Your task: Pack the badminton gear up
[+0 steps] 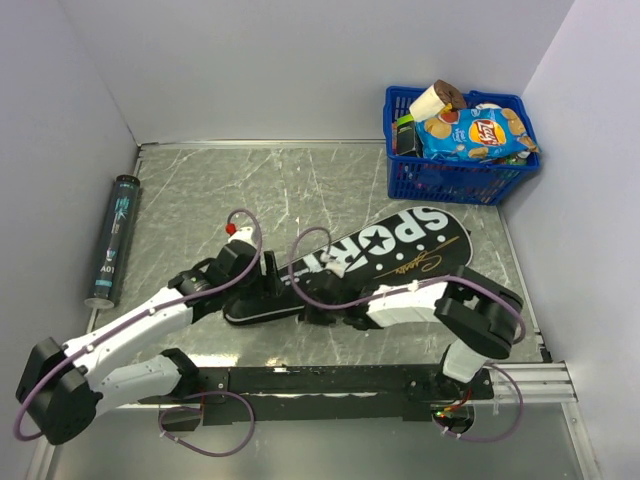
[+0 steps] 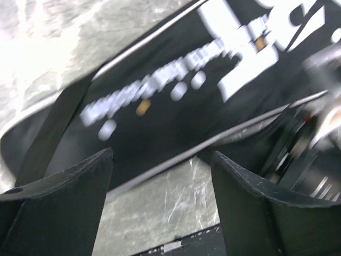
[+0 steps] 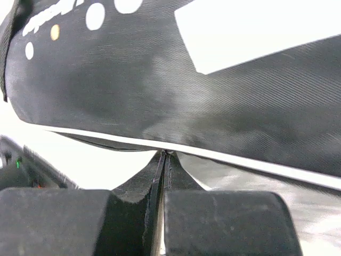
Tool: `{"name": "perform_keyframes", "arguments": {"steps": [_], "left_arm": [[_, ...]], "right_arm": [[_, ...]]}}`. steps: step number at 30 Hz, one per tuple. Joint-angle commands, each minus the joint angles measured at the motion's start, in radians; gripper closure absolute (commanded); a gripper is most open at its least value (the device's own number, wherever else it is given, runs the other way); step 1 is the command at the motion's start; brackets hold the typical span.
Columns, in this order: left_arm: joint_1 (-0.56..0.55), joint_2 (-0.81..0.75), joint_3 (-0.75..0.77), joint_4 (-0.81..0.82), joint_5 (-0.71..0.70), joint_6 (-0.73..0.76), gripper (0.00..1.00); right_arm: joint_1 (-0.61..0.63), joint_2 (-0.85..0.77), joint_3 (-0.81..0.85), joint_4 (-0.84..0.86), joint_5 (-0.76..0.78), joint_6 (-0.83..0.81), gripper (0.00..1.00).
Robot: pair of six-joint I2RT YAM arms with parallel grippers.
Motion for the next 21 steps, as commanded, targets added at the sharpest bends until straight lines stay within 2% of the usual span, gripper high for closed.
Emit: {"name": "perform_keyframes", "arguments": {"steps": [1,8,21], "left_arm": [[-0.002,-0.059,-0.008,-0.088,-0.057,-0.06,0.2],[0.02,-0.02,-0.013,-0.122,-0.108,-0.085,0.16],[0.229,0.111,-0.054,0.005,-0.063,-0.034,0.15]], "right_arm": [[-0.084,-0.093,-0.036,0.014,0.062,-0.018,1.0],[-0.193,-0.17,-0.024,-0.02,0.034,-0.108,1.0],[-0.217,-0.178,-0.039,-0.008,-0.029,-0.159,1.0]]}}
